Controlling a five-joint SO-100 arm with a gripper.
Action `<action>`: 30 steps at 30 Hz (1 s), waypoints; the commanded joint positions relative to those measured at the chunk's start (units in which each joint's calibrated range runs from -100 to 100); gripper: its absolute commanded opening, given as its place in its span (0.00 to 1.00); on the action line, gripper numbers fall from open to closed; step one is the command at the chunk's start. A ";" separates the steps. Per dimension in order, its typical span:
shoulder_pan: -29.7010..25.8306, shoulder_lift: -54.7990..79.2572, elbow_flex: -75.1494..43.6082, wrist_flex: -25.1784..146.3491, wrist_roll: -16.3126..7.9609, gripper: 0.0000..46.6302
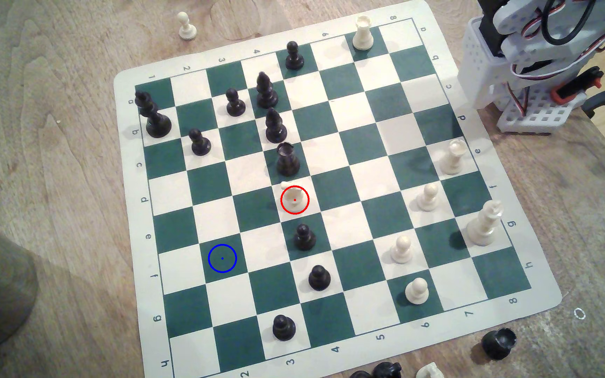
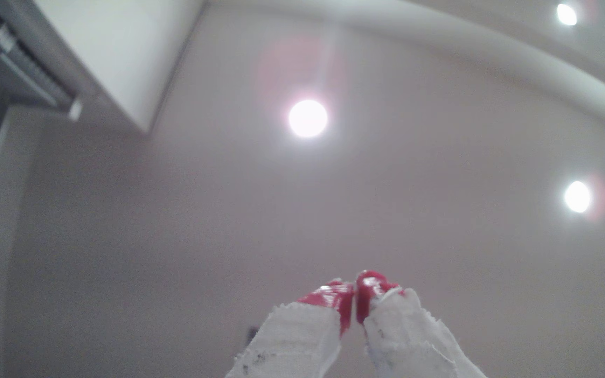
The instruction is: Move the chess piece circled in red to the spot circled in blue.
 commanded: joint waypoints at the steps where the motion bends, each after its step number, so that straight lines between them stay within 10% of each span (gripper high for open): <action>1: 0.66 -0.03 0.81 1.51 0.05 0.00; 30: 2.85 0.14 -26.66 75.80 0.05 0.00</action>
